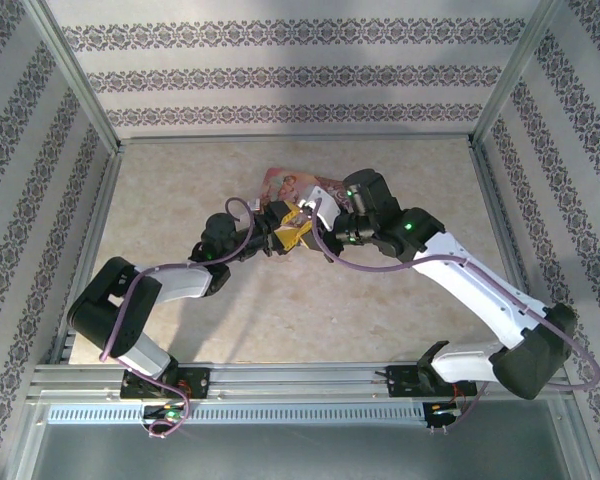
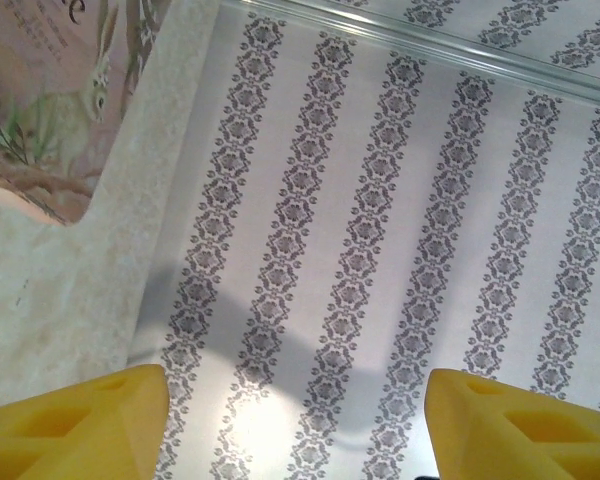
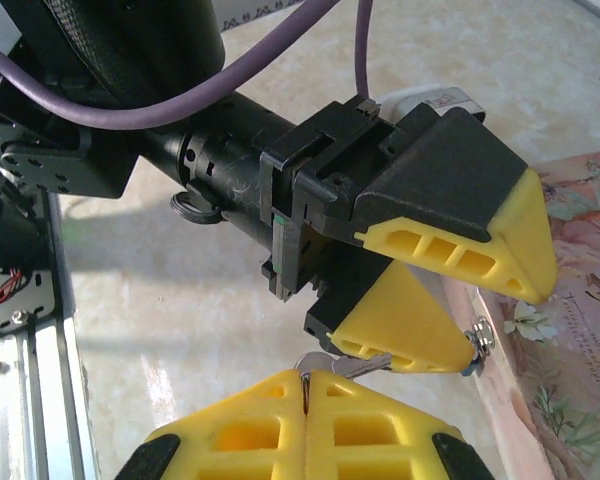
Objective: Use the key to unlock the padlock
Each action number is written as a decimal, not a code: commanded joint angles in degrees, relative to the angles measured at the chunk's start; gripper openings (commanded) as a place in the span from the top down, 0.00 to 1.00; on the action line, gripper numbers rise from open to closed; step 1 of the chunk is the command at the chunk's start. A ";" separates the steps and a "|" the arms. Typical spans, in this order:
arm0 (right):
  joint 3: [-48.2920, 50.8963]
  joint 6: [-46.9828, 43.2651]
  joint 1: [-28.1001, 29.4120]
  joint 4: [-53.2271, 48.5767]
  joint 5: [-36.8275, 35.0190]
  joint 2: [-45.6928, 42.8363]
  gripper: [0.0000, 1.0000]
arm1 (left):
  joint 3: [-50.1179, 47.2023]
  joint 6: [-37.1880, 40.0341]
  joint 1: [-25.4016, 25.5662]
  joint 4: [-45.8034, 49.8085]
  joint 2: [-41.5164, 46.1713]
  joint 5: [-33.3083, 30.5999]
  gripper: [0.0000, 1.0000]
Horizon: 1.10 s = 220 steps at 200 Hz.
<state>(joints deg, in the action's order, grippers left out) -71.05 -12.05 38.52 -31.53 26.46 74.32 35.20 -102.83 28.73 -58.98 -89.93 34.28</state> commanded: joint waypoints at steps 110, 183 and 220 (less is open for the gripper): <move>-8.96 -12.01 1.71 -6.66 -2.04 9.64 1.00 | -0.08 2.02 1.15 6.20 7.73 1.53 0.56; -9.20 -11.31 1.82 -5.58 -1.95 10.10 1.00 | -0.96 2.06 1.07 6.18 8.89 0.39 0.76; -8.41 -10.71 1.86 -4.68 -1.76 9.35 1.00 | -1.10 3.21 1.06 7.87 9.83 -0.25 0.91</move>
<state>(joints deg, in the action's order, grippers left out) -78.91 -22.74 39.66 -37.04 24.71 84.42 34.33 -101.62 28.95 -52.36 -82.19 34.48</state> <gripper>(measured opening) 0.056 0.125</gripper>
